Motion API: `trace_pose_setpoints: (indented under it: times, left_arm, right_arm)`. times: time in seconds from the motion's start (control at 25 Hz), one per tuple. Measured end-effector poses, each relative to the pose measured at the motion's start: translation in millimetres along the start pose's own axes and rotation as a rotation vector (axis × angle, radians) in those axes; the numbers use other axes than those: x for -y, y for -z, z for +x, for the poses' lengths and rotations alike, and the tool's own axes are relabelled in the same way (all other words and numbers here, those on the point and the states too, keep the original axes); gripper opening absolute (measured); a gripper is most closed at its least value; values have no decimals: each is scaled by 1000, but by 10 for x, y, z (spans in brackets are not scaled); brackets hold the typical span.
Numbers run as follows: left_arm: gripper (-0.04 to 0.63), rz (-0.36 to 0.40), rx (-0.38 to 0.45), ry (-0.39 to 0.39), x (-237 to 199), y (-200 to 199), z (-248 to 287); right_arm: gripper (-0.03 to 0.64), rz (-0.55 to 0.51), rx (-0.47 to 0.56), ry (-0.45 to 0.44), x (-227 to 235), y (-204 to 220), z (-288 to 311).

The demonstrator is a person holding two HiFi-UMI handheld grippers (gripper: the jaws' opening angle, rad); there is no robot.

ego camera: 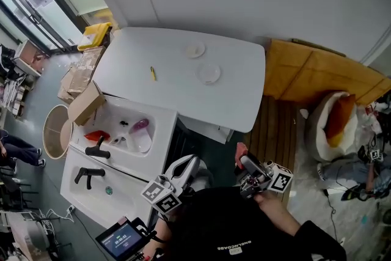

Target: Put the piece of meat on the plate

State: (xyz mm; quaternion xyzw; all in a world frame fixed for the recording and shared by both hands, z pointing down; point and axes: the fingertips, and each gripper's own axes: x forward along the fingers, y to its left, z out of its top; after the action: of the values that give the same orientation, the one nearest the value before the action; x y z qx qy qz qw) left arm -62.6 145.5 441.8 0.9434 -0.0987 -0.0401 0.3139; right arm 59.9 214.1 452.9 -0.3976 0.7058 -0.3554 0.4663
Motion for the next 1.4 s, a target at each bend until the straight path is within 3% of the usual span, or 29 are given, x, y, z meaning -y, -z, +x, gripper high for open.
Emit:
trace_pose_setpoints:
  times: [0.68,1.08,1.4]
  left_arm:
    - [18,-18,-45,42,-981,-552,320]
    - [15,-53,-66,53,-1364,-717,255]
    - [12,-64,-54,27,-1486,-804,224]
  right_arm:
    - [302,-9,73,-14,487,-236,885]
    - [302,21,100,-20,553,-262,1426]
    - [302,6,102,28,708,-465,1582]
